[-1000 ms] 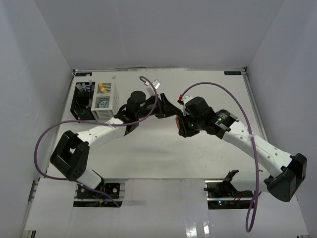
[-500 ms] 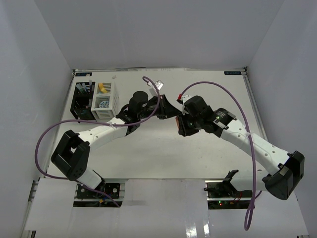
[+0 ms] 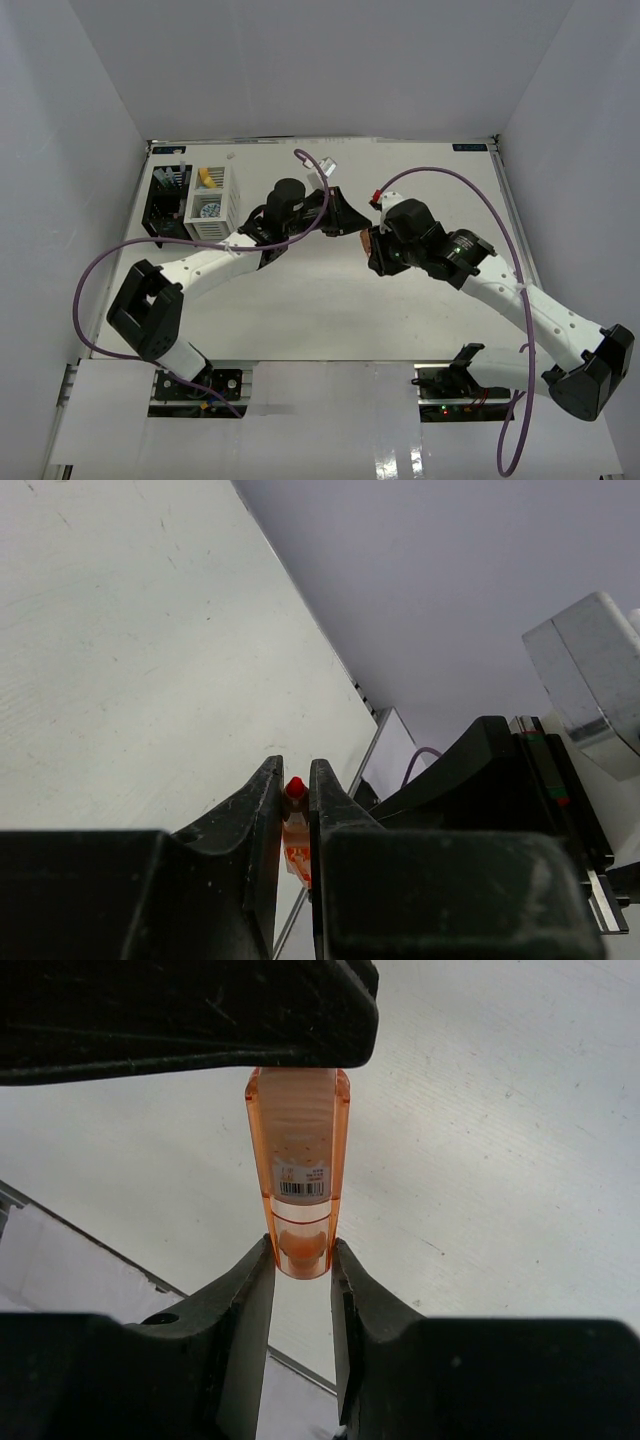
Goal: Sort the stationery into containers
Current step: Close the pen cap on the pen.
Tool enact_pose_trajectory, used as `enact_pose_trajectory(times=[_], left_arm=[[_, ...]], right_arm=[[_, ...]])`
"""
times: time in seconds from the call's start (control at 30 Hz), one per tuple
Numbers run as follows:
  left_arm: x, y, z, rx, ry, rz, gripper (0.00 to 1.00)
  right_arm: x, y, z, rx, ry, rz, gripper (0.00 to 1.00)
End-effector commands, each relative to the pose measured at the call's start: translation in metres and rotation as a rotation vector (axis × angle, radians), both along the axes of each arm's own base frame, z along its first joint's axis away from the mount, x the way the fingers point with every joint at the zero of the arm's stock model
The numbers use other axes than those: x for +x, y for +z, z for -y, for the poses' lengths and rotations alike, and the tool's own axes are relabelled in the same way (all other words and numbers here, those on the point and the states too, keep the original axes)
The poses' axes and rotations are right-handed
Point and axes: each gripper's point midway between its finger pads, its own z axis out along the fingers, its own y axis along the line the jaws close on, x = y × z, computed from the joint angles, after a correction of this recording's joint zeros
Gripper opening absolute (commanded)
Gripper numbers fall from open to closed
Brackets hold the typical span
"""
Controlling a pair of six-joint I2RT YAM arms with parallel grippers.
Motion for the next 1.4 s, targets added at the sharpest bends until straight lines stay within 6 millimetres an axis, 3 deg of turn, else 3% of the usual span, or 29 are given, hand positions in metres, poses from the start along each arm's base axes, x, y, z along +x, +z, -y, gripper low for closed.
enact_pose_trajectory(times=[0.0,0.1,0.4,0.53,0.67,0.8,1.17,1.37], left_arm=[[0.016,0.014,-0.003,0.010,0.053,0.062,0.10],[0.017,0.016,-0.003,0.022,0.054,0.082,0.13],[0.008,0.020,-0.005,0.004,0.031,0.073,0.42],[0.007,0.023,-0.012,0.009,0.059,0.074,0.47],[0.013,0.024,-0.023,0.032,0.113,0.078,0.49],[0.019,0.013,-0.033,0.069,0.161,0.038,0.50],[0.001,-0.011,-0.014,0.058,0.024,-0.076,0.50],[-0.001,-0.015,-0.011,0.068,0.005,-0.065,0.51]], right_arm=[[0.001,-0.003,0.007,-0.020,-0.008,0.015,0.16],[-0.001,-0.007,0.007,-0.025,-0.006,0.002,0.12],[-0.006,-0.030,0.013,-0.090,-0.015,-0.068,0.09],[-0.007,-0.037,0.016,-0.105,-0.022,-0.090,0.09],[-0.008,-0.038,0.017,-0.104,-0.020,-0.094,0.08],[-0.009,-0.038,0.016,-0.100,-0.009,-0.101,0.08],[-0.005,-0.024,0.013,-0.078,-0.006,-0.079,0.08],[-0.004,-0.018,0.010,-0.060,-0.008,-0.071,0.08]])
